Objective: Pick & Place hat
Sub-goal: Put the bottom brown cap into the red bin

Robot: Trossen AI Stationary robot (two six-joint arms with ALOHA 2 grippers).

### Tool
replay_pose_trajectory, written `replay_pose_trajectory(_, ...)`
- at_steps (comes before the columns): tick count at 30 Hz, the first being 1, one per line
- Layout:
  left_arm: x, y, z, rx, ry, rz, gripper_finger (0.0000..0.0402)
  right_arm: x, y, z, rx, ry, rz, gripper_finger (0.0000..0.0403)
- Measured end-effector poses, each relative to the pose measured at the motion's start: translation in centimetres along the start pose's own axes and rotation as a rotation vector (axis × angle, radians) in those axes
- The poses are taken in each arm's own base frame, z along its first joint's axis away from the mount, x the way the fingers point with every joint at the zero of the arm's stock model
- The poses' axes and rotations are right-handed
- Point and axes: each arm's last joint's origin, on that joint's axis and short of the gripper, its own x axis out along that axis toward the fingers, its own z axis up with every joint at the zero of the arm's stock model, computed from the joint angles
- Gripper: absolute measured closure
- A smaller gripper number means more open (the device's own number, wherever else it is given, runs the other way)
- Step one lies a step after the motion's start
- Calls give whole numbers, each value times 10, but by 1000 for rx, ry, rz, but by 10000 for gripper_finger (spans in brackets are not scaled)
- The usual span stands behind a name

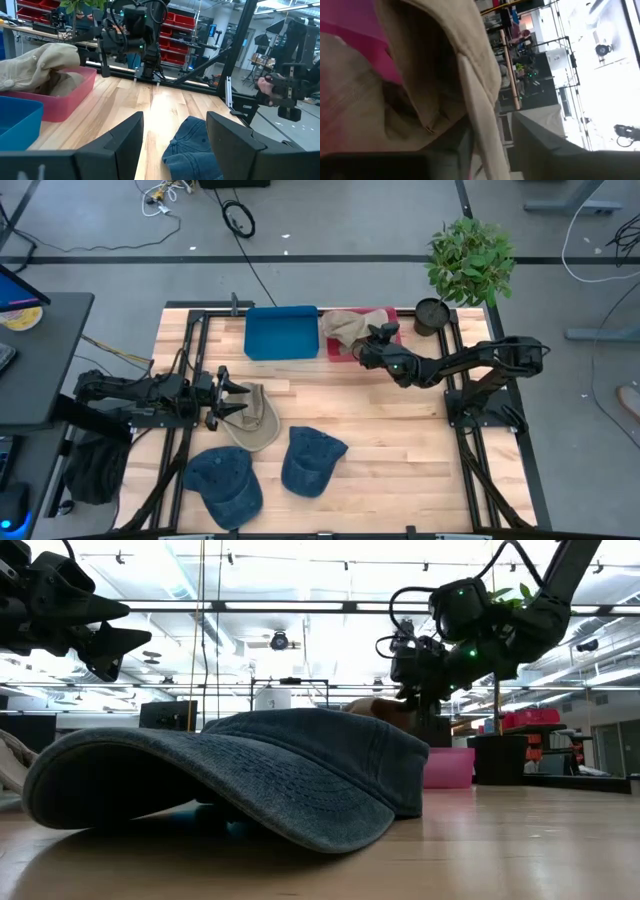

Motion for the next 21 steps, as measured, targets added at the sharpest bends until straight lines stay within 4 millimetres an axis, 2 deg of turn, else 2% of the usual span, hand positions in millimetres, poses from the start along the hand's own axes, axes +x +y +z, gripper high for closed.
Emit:
replay_pose_trajectory(6,0,0,0,0,0,0,181,-12,-8,1,82,12,0,187)
replay_pose_trajectory(11,0,0,0,0,0,0,181,-34,-20,3,145,-17,36,145)
replay_pose_trajectory(18,0,0,0,0,0,0,181,-73,-35,-8,320,-16,125,136)
replay_pose_trajectory(21,0,0,0,0,0,0,181,-81,-52,-4,434,-48,178,147)
